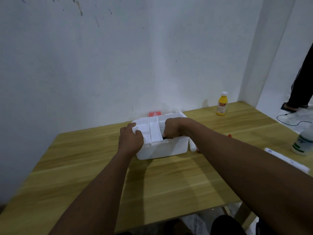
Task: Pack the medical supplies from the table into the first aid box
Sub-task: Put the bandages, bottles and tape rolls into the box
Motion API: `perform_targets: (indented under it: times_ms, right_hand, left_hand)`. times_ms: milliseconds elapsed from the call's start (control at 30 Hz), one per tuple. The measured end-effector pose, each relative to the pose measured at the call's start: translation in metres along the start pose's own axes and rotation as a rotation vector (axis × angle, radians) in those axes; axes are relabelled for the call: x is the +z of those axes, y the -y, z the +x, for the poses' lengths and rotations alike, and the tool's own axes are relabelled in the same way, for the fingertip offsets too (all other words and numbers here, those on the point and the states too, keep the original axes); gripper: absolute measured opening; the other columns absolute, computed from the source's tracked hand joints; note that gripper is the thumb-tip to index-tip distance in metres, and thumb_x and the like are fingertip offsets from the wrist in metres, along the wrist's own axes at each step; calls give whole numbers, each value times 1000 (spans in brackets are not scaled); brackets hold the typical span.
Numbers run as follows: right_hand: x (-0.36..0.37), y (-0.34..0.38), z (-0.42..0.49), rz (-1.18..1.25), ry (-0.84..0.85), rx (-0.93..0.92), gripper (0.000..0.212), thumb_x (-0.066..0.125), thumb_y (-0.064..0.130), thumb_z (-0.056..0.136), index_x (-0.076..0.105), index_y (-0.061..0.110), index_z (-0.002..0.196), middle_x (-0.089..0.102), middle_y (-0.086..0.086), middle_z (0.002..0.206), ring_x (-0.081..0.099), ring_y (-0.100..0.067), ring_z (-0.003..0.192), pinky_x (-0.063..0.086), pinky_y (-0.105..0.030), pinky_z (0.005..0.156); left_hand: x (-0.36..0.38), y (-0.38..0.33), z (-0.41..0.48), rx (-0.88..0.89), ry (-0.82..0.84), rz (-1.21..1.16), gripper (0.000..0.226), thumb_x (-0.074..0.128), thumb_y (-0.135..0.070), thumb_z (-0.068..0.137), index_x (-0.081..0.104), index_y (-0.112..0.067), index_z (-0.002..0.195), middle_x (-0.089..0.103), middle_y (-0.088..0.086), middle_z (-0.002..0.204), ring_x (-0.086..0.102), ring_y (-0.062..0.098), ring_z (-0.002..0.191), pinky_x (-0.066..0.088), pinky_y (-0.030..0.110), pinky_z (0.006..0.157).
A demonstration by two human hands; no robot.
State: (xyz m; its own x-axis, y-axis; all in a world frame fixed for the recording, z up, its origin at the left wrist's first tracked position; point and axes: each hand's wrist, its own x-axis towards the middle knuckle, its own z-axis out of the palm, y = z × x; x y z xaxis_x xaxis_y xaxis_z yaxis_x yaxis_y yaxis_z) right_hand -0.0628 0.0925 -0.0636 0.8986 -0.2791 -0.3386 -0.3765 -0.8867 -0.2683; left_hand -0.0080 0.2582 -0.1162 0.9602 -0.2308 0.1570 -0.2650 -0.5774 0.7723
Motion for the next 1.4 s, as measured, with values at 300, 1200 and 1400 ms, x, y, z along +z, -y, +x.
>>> perform_targets:
  times_ms: [300,1200,1400]
  right_hand:
    - [1,-3,7,22,15,7,20,52,17,94,54,12,74,64,-9,100,62,-26,90,50,-32,70]
    - [10,-4,8,-9,-62,-115,26,51,14,89,45,11,64,53,-9,82,51,-24,75,43,-34,68]
    - [0,-8,-4,111,-46,-115,20,58,10,84,69,-6,91,69,-15,89,65,-30,79,54,-37,72]
  left_hand:
    - [-2,-2,-2,-7,16,-6,46,43,-21,99,44,-17,145,37,13,148,43,32,132,38,37,104]
    - [-4,-3,-5,-26,16,-12,49,42,-22,99,41,-18,147,36,11,150,42,30,134,38,38,103]
    - [-6,-2,-5,-20,12,-7,48,45,-22,97,45,-19,146,40,10,149,43,30,133,38,39,104]
